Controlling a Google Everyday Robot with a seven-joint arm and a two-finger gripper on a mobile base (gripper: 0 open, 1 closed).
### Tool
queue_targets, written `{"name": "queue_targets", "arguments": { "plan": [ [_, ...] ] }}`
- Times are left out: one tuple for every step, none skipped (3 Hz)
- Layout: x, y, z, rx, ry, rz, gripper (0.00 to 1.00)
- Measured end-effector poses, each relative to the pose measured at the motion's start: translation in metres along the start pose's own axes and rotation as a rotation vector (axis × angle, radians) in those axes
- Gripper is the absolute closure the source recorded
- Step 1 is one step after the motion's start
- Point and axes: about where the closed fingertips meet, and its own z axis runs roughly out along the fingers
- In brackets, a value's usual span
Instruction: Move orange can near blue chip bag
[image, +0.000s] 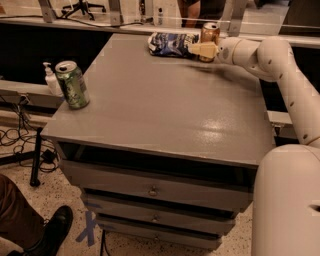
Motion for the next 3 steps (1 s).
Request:
{"name": "queue_targets", "arguments": {
  "plan": [
    [0.001,0.004,-0.009,-0.020,0.007,0.013,0.00],
    [-0.006,0.001,-0.030,-0.015,0.000,-0.001,0.00],
    [-0.024,-0.008,-0.070,0.011,-0.030,-0.054,0.00]
  ]
}}
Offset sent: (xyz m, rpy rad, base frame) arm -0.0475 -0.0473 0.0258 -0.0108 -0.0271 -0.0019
